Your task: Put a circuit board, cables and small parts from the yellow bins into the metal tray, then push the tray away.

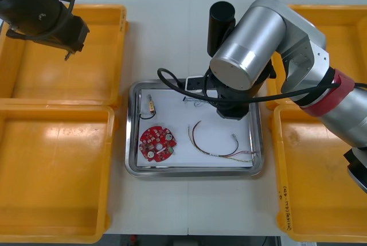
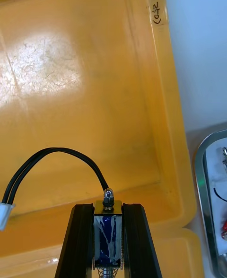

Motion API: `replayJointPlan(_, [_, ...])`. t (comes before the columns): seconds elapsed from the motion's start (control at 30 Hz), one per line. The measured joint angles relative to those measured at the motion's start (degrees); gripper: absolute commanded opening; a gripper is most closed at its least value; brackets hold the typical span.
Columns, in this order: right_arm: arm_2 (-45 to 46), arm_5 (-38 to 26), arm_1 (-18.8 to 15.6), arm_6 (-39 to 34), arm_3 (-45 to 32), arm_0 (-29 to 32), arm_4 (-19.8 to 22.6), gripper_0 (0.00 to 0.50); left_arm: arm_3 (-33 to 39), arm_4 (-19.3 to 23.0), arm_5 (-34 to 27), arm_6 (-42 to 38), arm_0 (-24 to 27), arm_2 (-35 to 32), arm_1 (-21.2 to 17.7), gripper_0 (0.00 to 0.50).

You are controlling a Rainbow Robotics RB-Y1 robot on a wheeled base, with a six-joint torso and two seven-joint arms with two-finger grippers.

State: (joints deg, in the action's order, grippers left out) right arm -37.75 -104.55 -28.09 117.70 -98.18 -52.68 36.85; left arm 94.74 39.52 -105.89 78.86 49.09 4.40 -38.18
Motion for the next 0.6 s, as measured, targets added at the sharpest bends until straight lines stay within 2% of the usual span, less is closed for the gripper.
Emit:
replayJointPlan(0.13, [4.6, -5.0, 0.7, -0.7, -2.2, 0.0, 0.0, 0.500, 2.5, -0.9, -1.2, -3.9, -0.8, 0.0, 0.4, 0.000])
replayJointPlan(0.33, [9.4, -5.2, 0.8, -11.4, -7.2, 0.0, 0.1, 0.500, 5.0, -1.6, -3.0, -4.0, -1.4, 0.0, 1.7, 0.001])
replayJointPlan(0.53, [15.1, -5.3, 0.7, -14.4, -12.1, 1.2, 1.0, 0.500, 6.6, -2.0, -3.6, -4.1, -1.4, 0.0, 2.9, 0.001])
replayJointPlan(0.6, [17.1, -5.3, 0.3, -18.3, -14.2, 2.6, 2.2, 0.500, 7.0, -2.1, -3.6, -4.1, -1.4, 0.0, 3.3, 0.002])
